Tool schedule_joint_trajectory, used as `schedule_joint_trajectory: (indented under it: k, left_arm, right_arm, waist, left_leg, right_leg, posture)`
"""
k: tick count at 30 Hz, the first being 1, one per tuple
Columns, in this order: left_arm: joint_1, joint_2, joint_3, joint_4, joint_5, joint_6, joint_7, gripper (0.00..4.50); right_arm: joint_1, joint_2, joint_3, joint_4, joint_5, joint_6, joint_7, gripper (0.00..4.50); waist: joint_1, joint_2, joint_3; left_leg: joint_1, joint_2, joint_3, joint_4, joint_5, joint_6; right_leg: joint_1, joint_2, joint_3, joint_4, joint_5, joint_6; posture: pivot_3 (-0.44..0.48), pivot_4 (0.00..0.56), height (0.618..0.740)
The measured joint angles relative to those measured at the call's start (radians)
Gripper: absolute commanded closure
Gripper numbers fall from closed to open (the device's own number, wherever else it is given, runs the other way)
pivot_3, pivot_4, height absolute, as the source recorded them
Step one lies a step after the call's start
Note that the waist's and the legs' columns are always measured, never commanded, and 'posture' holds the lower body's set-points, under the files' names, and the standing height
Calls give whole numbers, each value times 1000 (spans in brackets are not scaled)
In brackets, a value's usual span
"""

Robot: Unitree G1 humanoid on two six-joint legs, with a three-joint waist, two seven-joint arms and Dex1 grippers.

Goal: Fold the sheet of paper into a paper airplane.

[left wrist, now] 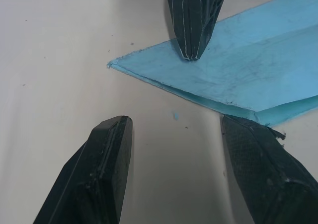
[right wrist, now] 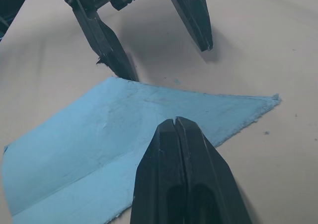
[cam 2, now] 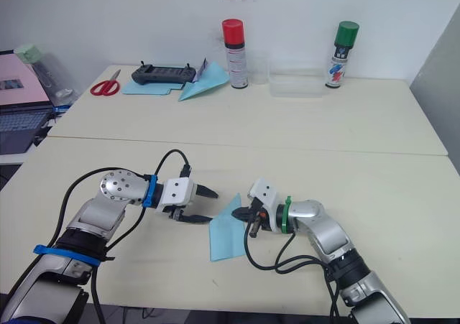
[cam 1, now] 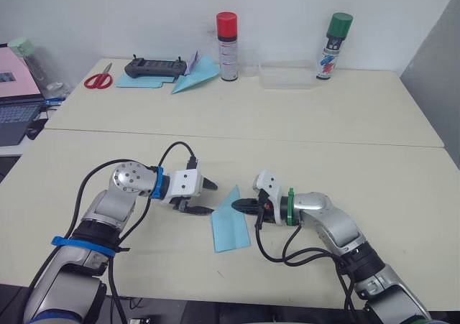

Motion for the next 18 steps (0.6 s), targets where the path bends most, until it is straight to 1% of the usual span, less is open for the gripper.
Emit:
schedule_joint_trajectory:
  k: [18]
  left_arm:
    - [-7,-22,-5,-17,2,-7,-16,1290]
  right_arm:
    - [3,0,1,-4,0,0,-5,4500]
  waist:
    - [0,0,0]
  left_leg:
    - [0,0,0,0,0,0]
  right_leg:
    - [0,0,0,0,0,0]
  posture:
    - [0,150,740]
